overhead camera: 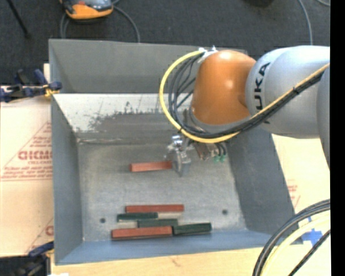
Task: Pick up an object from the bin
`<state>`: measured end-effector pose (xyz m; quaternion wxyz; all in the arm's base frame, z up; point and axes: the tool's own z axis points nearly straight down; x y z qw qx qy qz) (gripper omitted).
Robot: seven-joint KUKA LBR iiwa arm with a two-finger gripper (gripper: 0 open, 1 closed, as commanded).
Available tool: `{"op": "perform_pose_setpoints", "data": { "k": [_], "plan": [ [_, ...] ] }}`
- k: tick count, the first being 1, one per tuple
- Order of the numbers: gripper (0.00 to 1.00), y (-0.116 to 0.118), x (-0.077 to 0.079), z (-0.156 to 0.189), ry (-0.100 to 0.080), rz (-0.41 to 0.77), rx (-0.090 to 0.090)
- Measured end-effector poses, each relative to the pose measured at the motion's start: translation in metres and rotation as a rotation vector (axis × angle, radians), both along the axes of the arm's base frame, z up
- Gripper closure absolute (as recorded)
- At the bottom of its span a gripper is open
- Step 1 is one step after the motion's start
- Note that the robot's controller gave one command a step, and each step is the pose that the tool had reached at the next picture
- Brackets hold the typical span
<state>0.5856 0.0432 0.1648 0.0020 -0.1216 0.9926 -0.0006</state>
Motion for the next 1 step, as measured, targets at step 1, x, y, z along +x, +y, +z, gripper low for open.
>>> {"op": "perform_pose_setpoints", "data": {
  "k": [1],
  "plan": [
    [1.0,0.0,0.0,0.0,0.0,0.0,0.0]
  ]
}}
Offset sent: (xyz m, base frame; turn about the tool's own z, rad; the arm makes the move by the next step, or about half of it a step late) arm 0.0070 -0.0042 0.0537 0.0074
